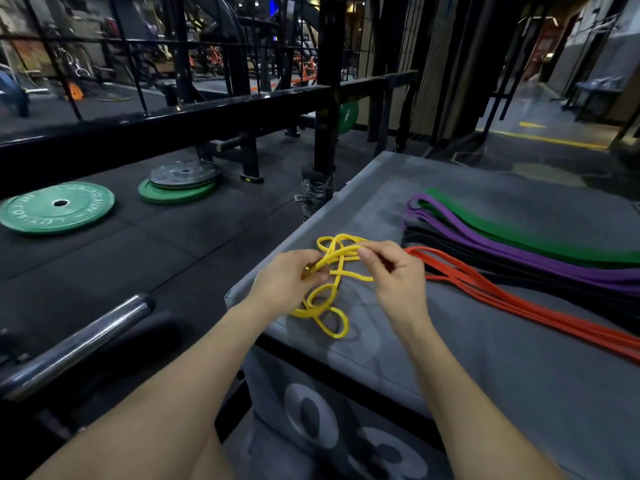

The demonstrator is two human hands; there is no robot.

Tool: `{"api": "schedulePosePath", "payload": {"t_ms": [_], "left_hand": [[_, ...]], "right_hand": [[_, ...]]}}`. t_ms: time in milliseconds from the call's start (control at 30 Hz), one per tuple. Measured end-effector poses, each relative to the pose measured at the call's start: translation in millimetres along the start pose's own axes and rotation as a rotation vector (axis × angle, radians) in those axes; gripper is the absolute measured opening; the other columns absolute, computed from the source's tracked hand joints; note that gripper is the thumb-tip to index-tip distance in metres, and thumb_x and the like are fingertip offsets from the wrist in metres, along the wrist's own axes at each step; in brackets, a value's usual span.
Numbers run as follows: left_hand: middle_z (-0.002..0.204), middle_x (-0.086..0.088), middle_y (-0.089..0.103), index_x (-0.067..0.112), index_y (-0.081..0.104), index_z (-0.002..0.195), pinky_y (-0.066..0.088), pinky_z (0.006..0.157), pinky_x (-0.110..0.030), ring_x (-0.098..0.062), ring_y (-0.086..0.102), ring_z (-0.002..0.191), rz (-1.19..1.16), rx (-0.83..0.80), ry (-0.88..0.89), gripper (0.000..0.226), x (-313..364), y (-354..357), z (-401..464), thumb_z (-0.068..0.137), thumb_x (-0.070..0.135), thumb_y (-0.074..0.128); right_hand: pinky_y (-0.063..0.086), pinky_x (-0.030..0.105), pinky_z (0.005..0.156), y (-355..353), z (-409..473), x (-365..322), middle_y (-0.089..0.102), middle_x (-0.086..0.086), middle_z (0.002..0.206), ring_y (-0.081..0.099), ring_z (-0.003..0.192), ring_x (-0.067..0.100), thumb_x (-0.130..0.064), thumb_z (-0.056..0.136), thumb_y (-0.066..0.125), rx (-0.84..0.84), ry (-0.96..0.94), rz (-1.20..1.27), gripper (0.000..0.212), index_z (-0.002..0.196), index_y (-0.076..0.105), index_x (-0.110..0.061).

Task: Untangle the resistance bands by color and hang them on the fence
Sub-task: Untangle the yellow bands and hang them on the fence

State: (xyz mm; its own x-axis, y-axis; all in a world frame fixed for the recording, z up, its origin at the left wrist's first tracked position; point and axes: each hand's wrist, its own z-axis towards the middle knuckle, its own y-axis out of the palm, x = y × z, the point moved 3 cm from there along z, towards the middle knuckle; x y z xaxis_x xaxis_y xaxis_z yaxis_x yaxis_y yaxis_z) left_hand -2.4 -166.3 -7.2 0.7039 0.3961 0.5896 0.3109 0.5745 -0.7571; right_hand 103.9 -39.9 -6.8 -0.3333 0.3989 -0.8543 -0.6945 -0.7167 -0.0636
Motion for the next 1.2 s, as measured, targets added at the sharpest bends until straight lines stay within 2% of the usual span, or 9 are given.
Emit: {"api": "schedulePosePath", "payload": {"t_ms": [100,200,367,500,633,800,933,1067,1200], "left_hand": [[0.065,0.003,0.062,0.017,0.065,0.075,0.047,0.062,-0.021,-0.006,0.056,0.060,-0.535,-0.022,-0.075,0.010,-6.8,-4.0,3.6,0.083,0.013,0.067],[0.068,0.005,0.068,0.015,0.066,0.077,0.054,0.065,-0.018,-0.006,0.063,0.065,-0.784,0.010,-0.089,0.015,-5.7,-6.7,2.2,0.085,0.004,0.061],[0.060,0.013,0.068,0.012,0.065,0.084,0.046,0.054,-0.010,0.004,0.059,0.056,-0.838,0.107,-0.054,0.016,5.4,-14.0,0.3,0.090,0.002,0.054],[0.061,0.020,0.065,0.009,0.068,0.099,0.042,0.059,-0.008,0.008,0.055,0.057,-0.779,0.173,-0.029,0.016,9.4,-15.5,1.7,0.092,0.009,0.054],[0.073,-0.002,0.061,0.028,0.073,0.084,0.046,0.070,-0.032,-0.015,0.053,0.071,-0.770,0.203,-0.092,0.022,15.5,-15.9,3.2,0.081,0.044,0.059],[0.087,-0.004,0.067,0.006,0.066,0.104,0.057,0.078,-0.028,-0.009,0.065,0.079,-0.936,0.172,-0.077,0.021,43.4,-41.2,4.8,0.096,0.009,0.047],[0.097,-0.015,0.067,0.012,0.070,0.098,0.051,0.092,-0.042,-0.023,0.060,0.092,-0.834,0.125,-0.031,0.016,65.2,-75.5,7.8,0.093,0.013,0.054],[0.094,-0.015,0.066,0.023,0.071,0.089,0.046,0.082,-0.033,-0.021,0.054,0.084,-0.713,0.110,0.025,0.022,90.4,-107.9,13.0,0.095,0.018,0.050],[0.095,-0.005,0.067,0.024,0.069,0.088,0.047,0.081,-0.023,-0.014,0.059,0.088,-0.647,0.115,0.063,0.024,121.0,-137.2,16.9,0.097,0.019,0.047]], "right_hand": [[0.042,0.011,0.066,-12.0,5.8,6.7,0.063,-0.013,0.070,0.055,0.064,-0.005,-0.005,0.087,0.061,0.191,0.093,0.060,0.018,0.082,0.068,-0.021],[0.040,0.012,0.065,-7.6,6.7,8.1,0.061,-0.017,0.063,0.053,0.061,-0.007,-0.008,0.088,0.060,0.163,0.093,0.006,0.018,0.082,0.068,-0.024],[0.047,0.030,0.073,18.8,-4.7,4.7,0.065,0.001,0.077,0.058,0.076,0.015,-0.011,0.090,0.058,-0.116,0.036,-0.147,0.016,0.085,0.073,-0.012],[0.045,0.030,0.073,22.9,-4.5,0.4,0.060,0.004,0.078,0.053,0.076,0.011,-0.015,0.089,0.059,-0.158,-0.008,-0.213,0.016,0.088,0.072,-0.005],[0.043,0.032,0.072,30.7,-0.2,-17.4,0.059,0.011,0.078,0.056,0.078,0.020,-0.018,0.089,0.059,-0.214,-0.059,-0.308,0.015,0.086,0.072,-0.010],[0.042,0.032,0.065,29.0,18.0,-54.6,0.064,0.013,0.070,0.058,0.067,0.024,-0.018,0.091,0.057,-0.151,-0.117,-0.378,0.021,0.083,0.069,-0.003],[0.041,0.030,0.059,29.6,33.3,-86.7,0.063,0.016,0.064,0.058,0.061,0.024,-0.018,0.091,0.055,-0.168,-0.169,-0.430,0.024,0.080,0.068,0.000],[0.038,0.030,0.057,24.4,45.9,-123.1,0.060,0.018,0.063,0.044,0.057,0.010,-0.017,0.091,0.056,-0.190,-0.194,-0.405,0.023,0.079,0.068,-0.001],[0.048,0.034,0.067,18.0,59.1,-156.8,0.071,0.013,0.075,0.064,0.071,0.022,-0.020,0.092,0.055,-0.169,-0.218,-0.400,0.021,0.088,0.073,-0.010]]}}
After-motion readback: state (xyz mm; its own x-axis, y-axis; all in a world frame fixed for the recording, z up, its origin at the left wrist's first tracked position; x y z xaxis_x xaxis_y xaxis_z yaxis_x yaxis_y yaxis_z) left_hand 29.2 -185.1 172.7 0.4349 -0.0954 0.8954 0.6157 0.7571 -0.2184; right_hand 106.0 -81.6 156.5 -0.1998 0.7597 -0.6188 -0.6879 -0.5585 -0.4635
